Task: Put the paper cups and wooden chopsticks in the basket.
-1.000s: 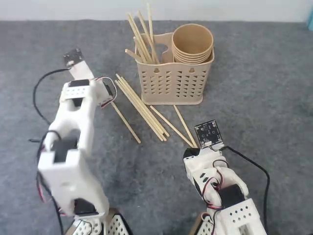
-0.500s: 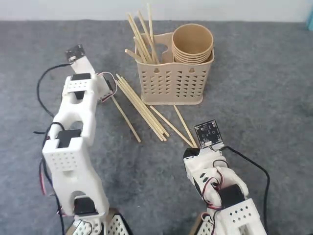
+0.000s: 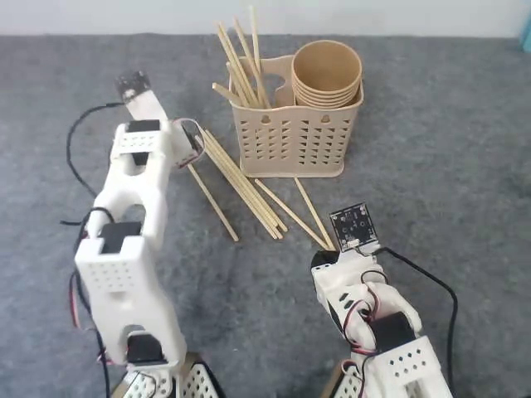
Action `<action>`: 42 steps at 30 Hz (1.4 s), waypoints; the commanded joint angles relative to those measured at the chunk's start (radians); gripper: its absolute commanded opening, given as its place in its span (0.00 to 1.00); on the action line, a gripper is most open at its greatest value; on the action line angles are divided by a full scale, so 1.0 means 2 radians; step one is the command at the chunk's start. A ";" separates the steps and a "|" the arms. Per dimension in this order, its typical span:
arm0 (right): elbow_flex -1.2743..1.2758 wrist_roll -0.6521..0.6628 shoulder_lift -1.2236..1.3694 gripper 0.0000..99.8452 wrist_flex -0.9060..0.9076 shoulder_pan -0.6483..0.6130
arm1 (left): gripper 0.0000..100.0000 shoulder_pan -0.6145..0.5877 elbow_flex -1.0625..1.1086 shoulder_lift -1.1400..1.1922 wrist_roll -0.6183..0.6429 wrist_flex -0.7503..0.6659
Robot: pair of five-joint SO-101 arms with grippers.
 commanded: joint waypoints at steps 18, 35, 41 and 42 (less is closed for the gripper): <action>0.008 0.000 -0.011 0.01 -0.004 0.004 | 0.01 0.008 -0.021 -0.147 0.022 0.148; -0.051 0.044 -0.006 0.01 0.044 0.069 | 0.01 0.048 0.499 -0.503 -0.016 -0.285; -0.058 0.044 -0.005 0.11 0.043 0.034 | 0.01 0.051 0.581 -0.503 -0.016 -0.412; -0.064 0.045 -0.005 0.10 0.044 0.032 | 0.01 0.050 0.584 -0.503 -0.017 -0.419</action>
